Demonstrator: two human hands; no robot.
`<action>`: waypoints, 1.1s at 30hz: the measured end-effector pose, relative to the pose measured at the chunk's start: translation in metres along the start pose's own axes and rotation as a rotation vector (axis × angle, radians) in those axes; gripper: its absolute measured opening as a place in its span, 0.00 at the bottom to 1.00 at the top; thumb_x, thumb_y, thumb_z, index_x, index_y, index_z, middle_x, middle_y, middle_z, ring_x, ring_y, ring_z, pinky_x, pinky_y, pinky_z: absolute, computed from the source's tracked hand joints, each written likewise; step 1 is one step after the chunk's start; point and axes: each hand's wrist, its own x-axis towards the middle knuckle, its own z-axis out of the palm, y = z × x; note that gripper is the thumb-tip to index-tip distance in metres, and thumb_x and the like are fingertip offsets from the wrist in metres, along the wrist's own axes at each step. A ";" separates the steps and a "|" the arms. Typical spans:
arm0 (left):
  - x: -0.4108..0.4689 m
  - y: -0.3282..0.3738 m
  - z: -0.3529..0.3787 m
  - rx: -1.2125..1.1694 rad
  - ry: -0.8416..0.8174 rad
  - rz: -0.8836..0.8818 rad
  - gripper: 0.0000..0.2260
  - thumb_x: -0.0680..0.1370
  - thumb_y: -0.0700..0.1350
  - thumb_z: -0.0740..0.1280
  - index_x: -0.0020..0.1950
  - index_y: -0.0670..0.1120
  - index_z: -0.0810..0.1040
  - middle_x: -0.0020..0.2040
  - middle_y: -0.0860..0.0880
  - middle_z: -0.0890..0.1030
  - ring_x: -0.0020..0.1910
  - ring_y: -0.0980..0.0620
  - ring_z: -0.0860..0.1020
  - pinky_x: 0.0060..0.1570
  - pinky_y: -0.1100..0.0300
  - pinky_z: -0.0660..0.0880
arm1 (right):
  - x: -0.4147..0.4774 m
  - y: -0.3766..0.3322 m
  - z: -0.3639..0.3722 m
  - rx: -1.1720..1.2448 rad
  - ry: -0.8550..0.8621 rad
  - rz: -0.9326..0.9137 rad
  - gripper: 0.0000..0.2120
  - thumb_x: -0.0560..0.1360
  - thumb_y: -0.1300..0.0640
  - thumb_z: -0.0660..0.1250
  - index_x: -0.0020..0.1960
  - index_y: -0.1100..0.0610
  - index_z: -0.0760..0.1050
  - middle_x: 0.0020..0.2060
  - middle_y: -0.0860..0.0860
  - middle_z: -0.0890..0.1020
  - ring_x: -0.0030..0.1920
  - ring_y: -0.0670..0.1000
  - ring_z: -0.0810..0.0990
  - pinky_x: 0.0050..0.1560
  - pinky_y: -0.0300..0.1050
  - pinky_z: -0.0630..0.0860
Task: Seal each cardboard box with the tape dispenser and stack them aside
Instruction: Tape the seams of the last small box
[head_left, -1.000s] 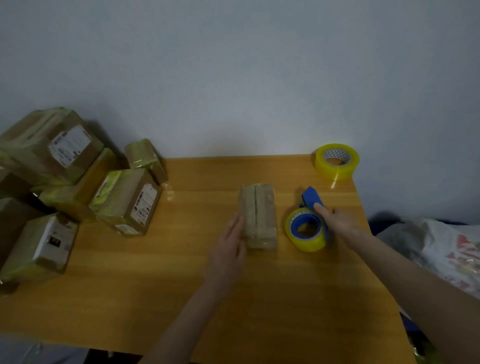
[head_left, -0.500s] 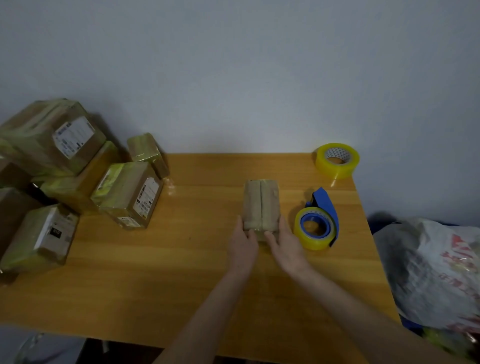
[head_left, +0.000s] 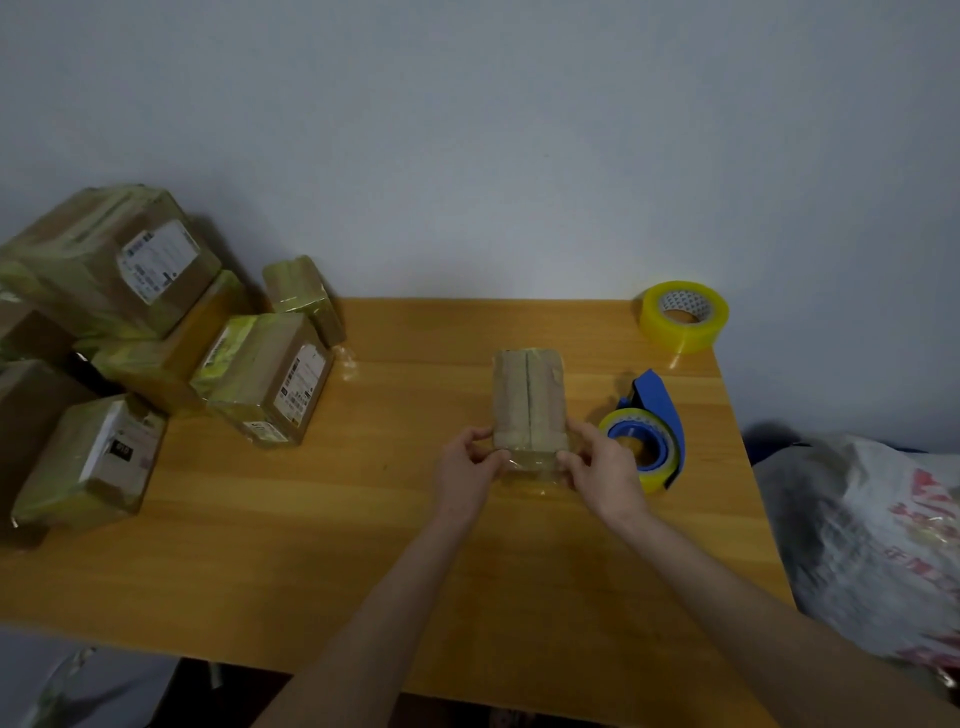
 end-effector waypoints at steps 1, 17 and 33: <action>0.001 -0.002 0.001 0.019 0.001 0.024 0.13 0.74 0.41 0.71 0.58 0.44 0.77 0.40 0.48 0.81 0.41 0.50 0.80 0.41 0.66 0.77 | 0.000 0.001 0.001 -0.003 0.011 0.008 0.24 0.78 0.58 0.67 0.73 0.55 0.67 0.36 0.47 0.80 0.35 0.43 0.79 0.37 0.35 0.77; 0.035 -0.012 0.004 0.489 -0.226 0.464 0.37 0.74 0.42 0.72 0.77 0.45 0.55 0.75 0.39 0.62 0.69 0.42 0.69 0.66 0.50 0.69 | 0.030 -0.001 -0.001 -0.528 -0.084 -0.271 0.33 0.74 0.40 0.67 0.75 0.46 0.62 0.68 0.52 0.74 0.61 0.54 0.77 0.59 0.50 0.75; 0.029 -0.014 -0.004 0.483 -0.274 0.387 0.37 0.78 0.41 0.66 0.77 0.48 0.44 0.73 0.44 0.67 0.66 0.46 0.71 0.59 0.62 0.66 | 0.034 0.002 -0.002 -0.501 -0.094 -0.274 0.30 0.74 0.44 0.69 0.73 0.45 0.63 0.58 0.54 0.81 0.54 0.55 0.81 0.53 0.49 0.78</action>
